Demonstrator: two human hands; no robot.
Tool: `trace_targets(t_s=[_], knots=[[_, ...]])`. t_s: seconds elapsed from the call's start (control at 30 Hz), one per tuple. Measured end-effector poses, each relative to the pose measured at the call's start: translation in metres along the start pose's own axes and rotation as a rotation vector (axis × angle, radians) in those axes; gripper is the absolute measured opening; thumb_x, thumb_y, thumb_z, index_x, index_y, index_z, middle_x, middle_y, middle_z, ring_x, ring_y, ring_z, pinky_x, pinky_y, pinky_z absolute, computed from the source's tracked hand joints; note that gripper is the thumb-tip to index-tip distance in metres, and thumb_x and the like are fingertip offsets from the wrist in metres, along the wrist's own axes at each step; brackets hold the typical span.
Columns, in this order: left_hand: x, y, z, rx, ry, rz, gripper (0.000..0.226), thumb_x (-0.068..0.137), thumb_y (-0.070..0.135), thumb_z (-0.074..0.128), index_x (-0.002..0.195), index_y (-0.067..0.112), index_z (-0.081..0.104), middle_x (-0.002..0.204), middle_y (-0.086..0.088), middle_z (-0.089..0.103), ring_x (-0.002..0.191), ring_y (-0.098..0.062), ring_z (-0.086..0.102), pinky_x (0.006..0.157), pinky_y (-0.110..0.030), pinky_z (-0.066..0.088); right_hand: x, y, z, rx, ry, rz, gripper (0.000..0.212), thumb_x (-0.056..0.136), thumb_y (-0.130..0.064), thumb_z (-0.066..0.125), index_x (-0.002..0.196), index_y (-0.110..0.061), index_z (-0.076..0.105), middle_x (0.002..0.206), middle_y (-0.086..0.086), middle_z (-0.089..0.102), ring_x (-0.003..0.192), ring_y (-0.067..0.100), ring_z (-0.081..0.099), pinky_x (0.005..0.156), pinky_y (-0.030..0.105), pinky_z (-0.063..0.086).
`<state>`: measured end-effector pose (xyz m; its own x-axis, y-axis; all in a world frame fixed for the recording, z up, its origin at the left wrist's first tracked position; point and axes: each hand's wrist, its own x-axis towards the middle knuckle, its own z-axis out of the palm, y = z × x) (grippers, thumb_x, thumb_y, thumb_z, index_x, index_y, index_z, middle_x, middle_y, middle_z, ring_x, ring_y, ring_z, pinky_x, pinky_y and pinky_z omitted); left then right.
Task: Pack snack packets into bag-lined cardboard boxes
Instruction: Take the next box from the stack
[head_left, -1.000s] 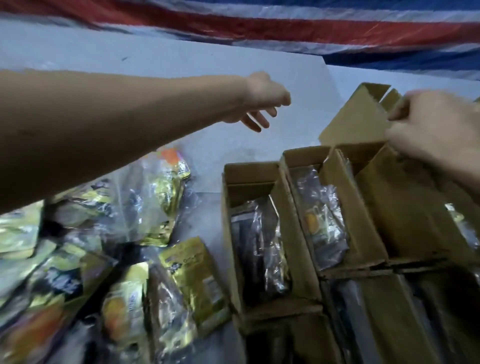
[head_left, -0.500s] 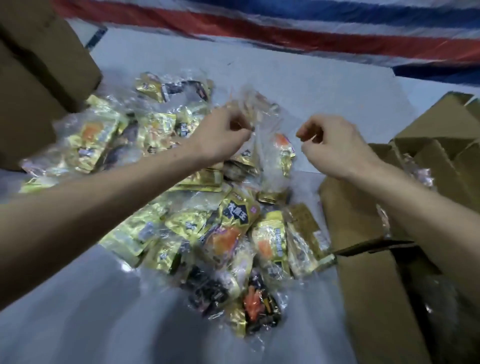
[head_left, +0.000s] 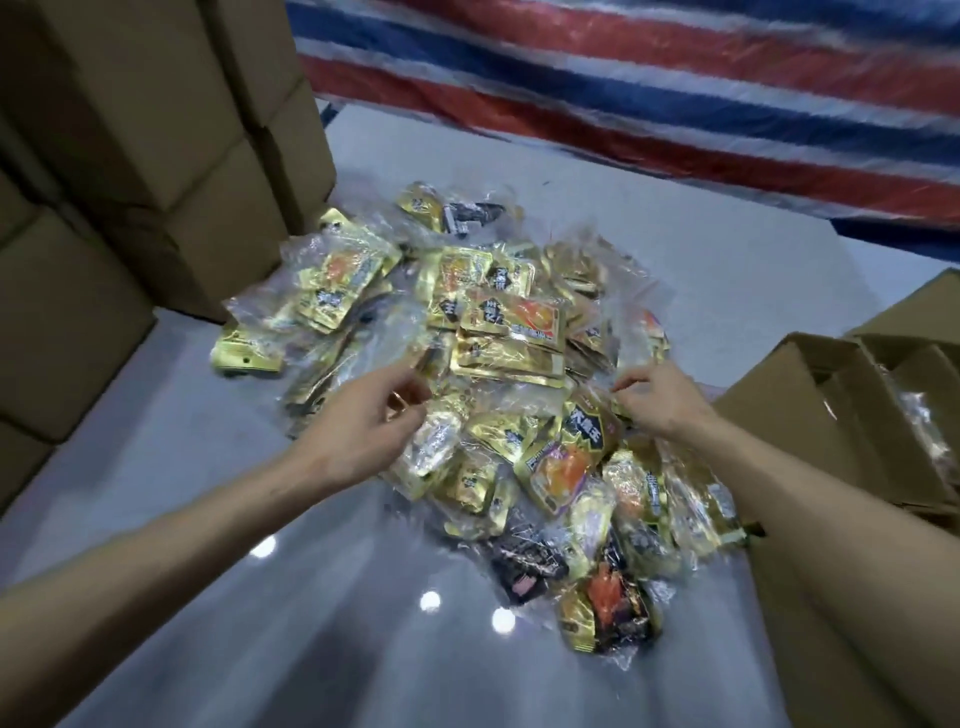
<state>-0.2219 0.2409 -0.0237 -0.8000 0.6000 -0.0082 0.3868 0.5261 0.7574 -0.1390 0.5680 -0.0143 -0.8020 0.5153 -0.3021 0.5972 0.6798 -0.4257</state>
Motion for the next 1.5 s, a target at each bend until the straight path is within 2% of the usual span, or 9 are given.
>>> trace_targets(t_s=[0.27,0.4,0.57,0.8,0.93,1.07,1.17,1.3,1.5], knots=[[-0.045,-0.029,-0.033,0.186,0.026,-0.162,0.010,0.093,0.018,0.060,0.103,0.021,0.062,0.105,0.003,0.063,0.096,-0.017,0.058,0.086,-0.035,0.048,-0.011,0.001,0.019,-0.024,0.031,-0.012,0.019,0.096,-0.003,0.052,0.083,-0.003,0.065,0.083,0.017,0.067,0.064,0.024,0.061,0.057,0.035,0.054],[-0.061,-0.033,-0.073,0.474,0.158,-0.196,0.028,0.093,0.027,0.057,0.120,0.020,0.061,0.121,0.001,0.060,0.113,-0.021,0.055,0.094,-0.036,0.043,-0.033,0.001,0.012,-0.046,0.063,-0.108,0.021,0.090,-0.007,0.062,0.077,-0.019,0.074,0.087,0.004,0.072,0.073,0.023,0.068,0.070,0.040,0.058],[-0.079,-0.050,-0.142,0.886,0.394,-0.273,0.039,0.091,0.026,0.055,0.130,0.019,0.055,0.136,-0.002,0.051,0.128,-0.025,0.044,0.103,-0.037,0.031,-0.062,0.000,0.013,0.022,0.078,-0.167,0.019,0.090,-0.008,0.064,0.081,-0.023,0.071,0.079,0.001,0.073,0.049,0.021,0.063,0.055,0.033,0.053],[-0.115,-0.025,-0.253,1.165,0.749,-0.331,0.065,0.074,0.013,0.072,0.134,0.003,0.049,0.141,-0.025,0.042,0.128,-0.041,0.039,0.106,-0.053,0.028,-0.112,-0.011,0.008,0.099,0.070,-0.267,0.018,0.087,-0.006,0.070,0.083,-0.023,0.071,0.093,-0.001,0.068,0.085,0.016,0.064,0.084,0.044,0.054],[-0.151,-0.014,-0.302,1.151,0.838,-0.652,0.068,0.075,0.018,0.075,0.131,-0.008,0.047,0.130,-0.032,0.049,0.121,-0.045,0.045,0.107,-0.055,0.029,-0.134,-0.017,0.002,0.153,0.087,-0.338,0.022,0.083,-0.006,0.077,0.075,-0.027,0.073,0.085,-0.015,0.064,0.084,0.007,0.063,0.079,0.038,0.045],[-0.188,-0.027,-0.335,1.013,0.696,-0.970,0.058,0.086,0.042,0.072,0.125,0.004,0.056,0.130,-0.024,0.059,0.126,-0.042,0.050,0.111,-0.050,0.028,-0.149,-0.017,0.002,0.204,0.043,-0.362,0.033,0.082,0.001,0.076,0.069,-0.029,0.074,0.081,-0.004,0.073,0.081,0.007,0.068,0.079,0.033,0.049],[-0.207,-0.026,-0.343,0.832,0.690,-0.958,0.033,0.088,0.039,0.071,0.099,0.011,0.058,0.118,-0.023,0.064,0.115,-0.042,0.058,0.105,-0.049,0.035,-0.161,-0.020,-0.001,0.217,0.023,-0.373,0.030,0.084,0.000,0.074,0.073,-0.028,0.076,0.083,-0.004,0.075,0.080,0.007,0.070,0.085,0.039,0.051],[-0.218,-0.001,-0.339,0.709,0.743,-0.884,0.031,0.083,0.031,0.075,0.101,0.009,0.061,0.110,-0.024,0.065,0.105,-0.042,0.062,0.088,-0.045,0.045,-0.179,-0.027,-0.003,0.208,-0.004,-0.397,0.021,0.088,-0.006,0.072,0.083,-0.026,0.076,0.092,-0.006,0.074,0.091,0.013,0.068,0.090,0.046,0.051],[-0.236,0.058,-0.331,0.758,0.838,-0.662,0.022,0.081,0.019,0.070,0.101,0.012,0.070,0.089,-0.021,0.065,0.089,-0.042,0.064,0.079,-0.046,0.049,-0.206,-0.045,-0.012,0.177,-0.027,-0.453,0.020,0.094,-0.011,0.065,0.089,-0.030,0.069,0.093,-0.013,0.070,0.089,0.005,0.064,0.070,0.023,0.045]])
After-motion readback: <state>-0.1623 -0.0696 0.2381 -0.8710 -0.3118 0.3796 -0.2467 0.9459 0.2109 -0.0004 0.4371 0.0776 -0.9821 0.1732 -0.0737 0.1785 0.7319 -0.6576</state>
